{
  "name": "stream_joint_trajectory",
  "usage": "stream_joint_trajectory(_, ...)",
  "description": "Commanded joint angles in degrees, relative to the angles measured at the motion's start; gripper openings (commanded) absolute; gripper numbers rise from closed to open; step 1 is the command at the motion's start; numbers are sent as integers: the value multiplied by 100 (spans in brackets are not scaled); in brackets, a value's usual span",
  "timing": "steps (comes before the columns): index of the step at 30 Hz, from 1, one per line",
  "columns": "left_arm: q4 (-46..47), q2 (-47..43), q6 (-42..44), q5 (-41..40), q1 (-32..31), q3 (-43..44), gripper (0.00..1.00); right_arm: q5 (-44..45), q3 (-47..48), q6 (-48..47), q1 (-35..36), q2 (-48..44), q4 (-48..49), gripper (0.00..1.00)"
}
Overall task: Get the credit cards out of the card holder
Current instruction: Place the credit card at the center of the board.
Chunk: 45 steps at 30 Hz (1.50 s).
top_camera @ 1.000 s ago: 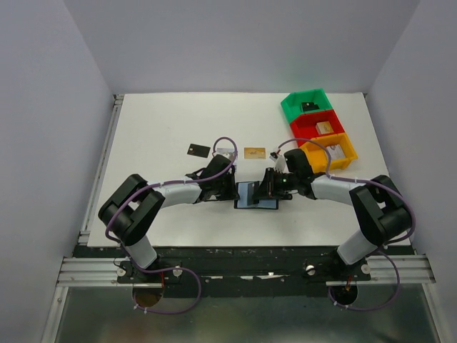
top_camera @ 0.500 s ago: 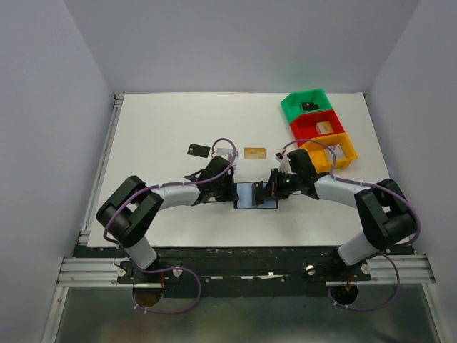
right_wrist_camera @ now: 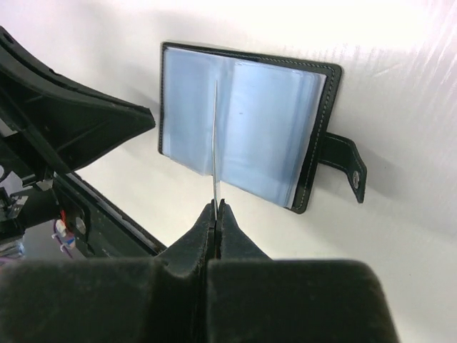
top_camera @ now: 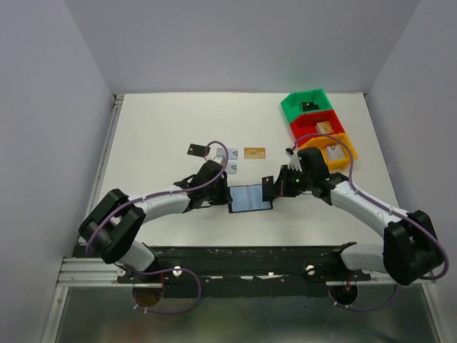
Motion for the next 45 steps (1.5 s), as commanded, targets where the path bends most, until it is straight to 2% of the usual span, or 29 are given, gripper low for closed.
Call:
stream_joint_trajectory(1, 14, -833, 276, -159, -34, 90, 29, 143, 463, -710, -12, -582, -817, 0)
stream_joint_trajectory(3, 5, -1140, 355, -54, -43, 248, 52, 72, 665, -1001, 14, -793, -1081, 0)
stream_joint_trajectory(4, 5, -1316, 399, 8, -25, 309, 58, -102, 744, -1150, 23, -890, -1143, 0)
stream_joint_trajectory(8, -223, -2299, 645, -149, 10, 389, 70, -1278, 1025, -1537, 259, -1101, -1249, 0)
stream_joint_trajectory(11, -57, -3152, 1005, 549, 325, 170, 75, -2114, 1394, -1985, 759, -1023, -1617, 0)
stream_joint_trajectory(15, -73, -3742, 1427, 2517, 923, 292, 75, -2661, 1782, -2303, 1147, -856, -2031, 0)
stream_joint_trajectory(19, -328, -3945, 1849, 3977, 1073, 573, 75, -3153, 1896, -2364, 1306, -794, -2101, 0)
stream_joint_trajectory(22, -338, -3770, 1867, 4962, 1073, 723, 72, -2970, 2238, -2671, 1639, -637, -2627, 0)
stream_joint_trajectory(24, -329, -3612, 1806, 5306, 1082, 758, 70, -2786, 2519, -2856, 1806, -514, -3031, 0)
stream_joint_trajectory(38, -232, -3497, 1841, 5765, 977, 583, 58, -2424, 3162, -3164, 2009, -197, -3596, 0)
stream_joint_trajectory(45, -618, -3427, 2157, 5660, 845, 626, 48, -2310, 3390, -3182, 2123, -126, -3675, 0)
